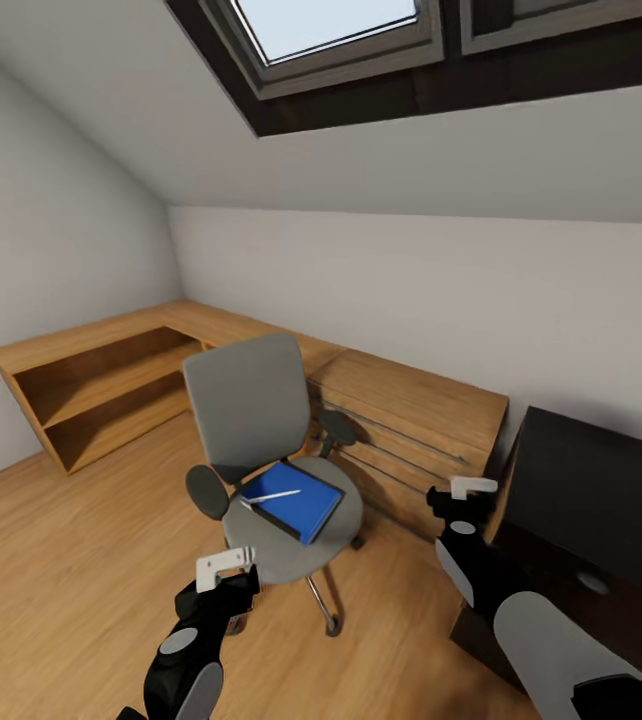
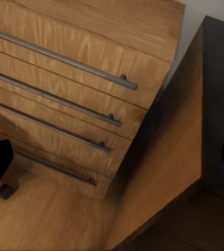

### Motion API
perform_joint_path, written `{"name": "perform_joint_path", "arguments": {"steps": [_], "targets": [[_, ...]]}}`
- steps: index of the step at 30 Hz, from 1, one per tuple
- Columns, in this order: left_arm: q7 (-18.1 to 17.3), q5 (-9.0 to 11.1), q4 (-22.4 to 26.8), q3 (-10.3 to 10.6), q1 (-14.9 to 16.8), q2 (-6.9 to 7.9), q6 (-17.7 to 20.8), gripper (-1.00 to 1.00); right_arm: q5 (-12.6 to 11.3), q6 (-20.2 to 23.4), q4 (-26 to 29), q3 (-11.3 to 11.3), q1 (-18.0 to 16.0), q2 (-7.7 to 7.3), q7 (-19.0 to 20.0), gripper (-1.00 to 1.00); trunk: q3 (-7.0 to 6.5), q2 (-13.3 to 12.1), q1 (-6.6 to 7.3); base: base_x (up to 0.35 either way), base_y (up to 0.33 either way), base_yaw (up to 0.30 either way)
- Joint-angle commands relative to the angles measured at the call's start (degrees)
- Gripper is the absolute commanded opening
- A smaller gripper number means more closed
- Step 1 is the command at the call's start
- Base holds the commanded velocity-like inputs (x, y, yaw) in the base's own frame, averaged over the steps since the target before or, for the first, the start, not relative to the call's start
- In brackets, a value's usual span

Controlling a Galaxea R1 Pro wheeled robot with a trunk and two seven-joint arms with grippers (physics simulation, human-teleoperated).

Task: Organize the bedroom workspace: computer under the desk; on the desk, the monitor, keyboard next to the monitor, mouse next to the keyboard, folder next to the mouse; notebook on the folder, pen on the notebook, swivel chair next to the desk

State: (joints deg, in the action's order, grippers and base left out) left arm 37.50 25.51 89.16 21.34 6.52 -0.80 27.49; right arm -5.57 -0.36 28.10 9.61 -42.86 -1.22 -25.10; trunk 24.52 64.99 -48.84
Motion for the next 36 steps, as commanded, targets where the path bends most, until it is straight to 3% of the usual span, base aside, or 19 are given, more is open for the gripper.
{"name": "perform_joint_path", "arguments": {"steps": [1, 6, 10, 12, 29, 36], "targets": [[0.97, 0.47, 0.05, -0.07, 0.07, 0.0, 0.12, 1.0, -0.59, -0.05, 0.01, 0.49, -0.03, -0.06, -0.39, 1.0, 0.06, 0.04, 0.0, 0.0, 0.0, 0.27], [1.65, 0.5, 0.05, -1.55, 0.07, 0.03, 0.11, 1.0, -0.59, -0.02, -0.05, 0.5, -0.03, -0.02, -0.38, 1.0, 0.06, 0.04, 0.0, 0.0, 0.0, 0.27], [1.73, 0.67, 0.05, -6.24, 0.07, 0.01, -0.08, 1.0, -0.57, -0.02, -0.12, 0.5, -0.01, 0.0, -0.33, 1.0, 0.06, 0.04, 0.0, 0.0, 0.0, 0.27], [1.7, 0.73, 0.05, -7.57, 0.07, 0.01, -0.13, 1.0, -0.58, 0.0, -0.16, 0.5, 0.0, 0.03, -0.31, 1.0, 0.06, 0.04, 0.0, 0.0, 0.0, 0.27], [1.54, 0.77, 0.05, -8.41, 0.07, -0.08, -0.16, 1.0, -0.5, -0.07, -1.28, 0.67, 0.05, 0.07, -0.23, 1.0, 0.06, 0.04, 0.0, 0.0, 0.0, 0.27], [1.61, 0.71, 0.05, -8.39, 0.07, -0.08, -0.1, 1.0, -0.5, -0.07, -1.29, 0.59, 0.03, 0.73, -0.27, 1.0, 0.11, 0.04, 0.0, 0.0, 0.0, 0.27]]}}
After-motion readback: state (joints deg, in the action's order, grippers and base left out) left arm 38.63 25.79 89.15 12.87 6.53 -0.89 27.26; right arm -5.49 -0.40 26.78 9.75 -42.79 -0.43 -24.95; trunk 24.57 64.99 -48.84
